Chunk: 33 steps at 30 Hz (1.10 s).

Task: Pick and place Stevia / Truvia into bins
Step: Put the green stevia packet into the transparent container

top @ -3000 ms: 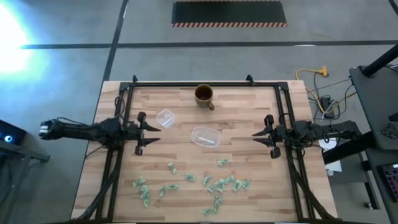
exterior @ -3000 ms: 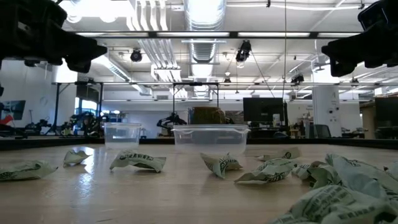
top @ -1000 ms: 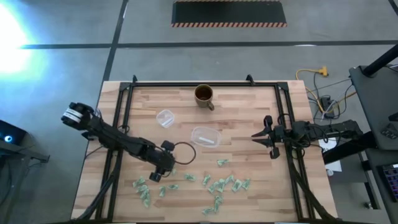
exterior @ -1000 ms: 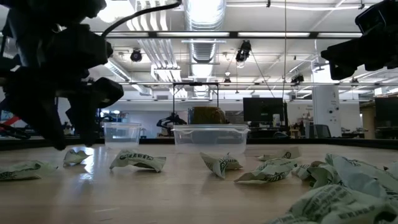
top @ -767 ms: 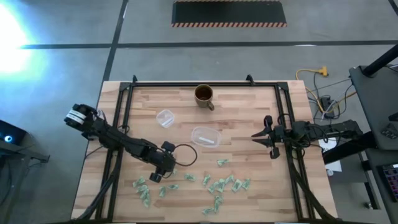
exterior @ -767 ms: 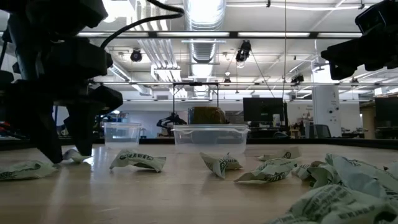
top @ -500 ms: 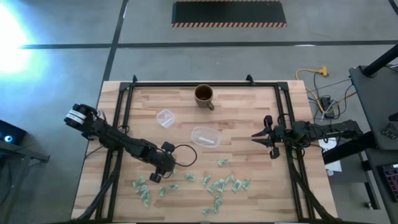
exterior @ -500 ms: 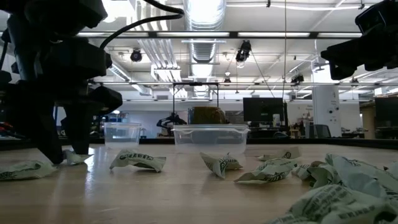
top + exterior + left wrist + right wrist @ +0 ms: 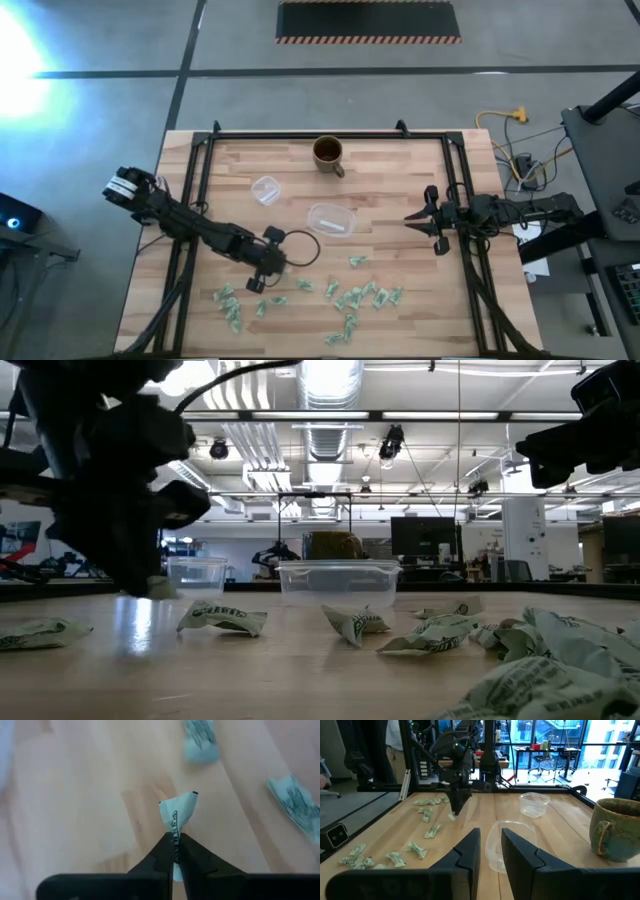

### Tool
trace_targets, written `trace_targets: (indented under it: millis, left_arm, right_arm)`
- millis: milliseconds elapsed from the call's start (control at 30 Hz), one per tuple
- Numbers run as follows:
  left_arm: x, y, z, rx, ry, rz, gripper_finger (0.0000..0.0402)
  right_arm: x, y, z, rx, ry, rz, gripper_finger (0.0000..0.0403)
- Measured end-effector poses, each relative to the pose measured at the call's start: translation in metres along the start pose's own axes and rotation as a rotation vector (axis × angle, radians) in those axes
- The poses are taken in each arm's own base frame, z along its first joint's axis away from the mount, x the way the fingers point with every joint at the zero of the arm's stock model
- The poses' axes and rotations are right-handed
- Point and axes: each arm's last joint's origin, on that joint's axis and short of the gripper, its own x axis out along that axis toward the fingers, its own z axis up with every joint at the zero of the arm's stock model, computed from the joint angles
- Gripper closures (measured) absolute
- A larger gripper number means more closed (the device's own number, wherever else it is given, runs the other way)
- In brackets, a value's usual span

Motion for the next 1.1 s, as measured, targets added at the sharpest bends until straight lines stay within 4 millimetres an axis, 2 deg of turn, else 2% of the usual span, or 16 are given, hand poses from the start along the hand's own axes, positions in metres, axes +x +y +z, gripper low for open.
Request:
trace_targets:
  millis: [233, 333, 500, 733, 1100]
  left_arm:
    - [-0.011, 0.009, 0.029, 0.077, -0.085, 0.238, 0.0394]
    - [-0.016, 0.019, 0.041, 0.091, -0.146, 0.352, 0.0394]
    - [-0.02, 0.04, 0.056, 0.074, -0.253, 0.44, 0.0394]
    - [-0.02, 0.076, 0.052, -0.017, -0.255, 0.527, 0.0394]
    - [0.002, 0.099, 0.05, -0.026, -0.237, 0.548, 0.0394]
  right_arm:
    - [0.0, 0.0, 0.0, 0.001, 0.0, 0.0, 0.0335]
    - [0.0, 0.0, 0.0, 0.003, 0.0, 0.0, 0.0335]
    - [0.0, 0.0, 0.0, 0.004, -0.001, -0.002, 0.0335]
    - [0.0, 0.0, 0.0, 0.022, -0.001, -0.003, 0.0335]
    - [0.0, 0.0, 0.0, 0.019, -0.001, -0.004, 0.0335]
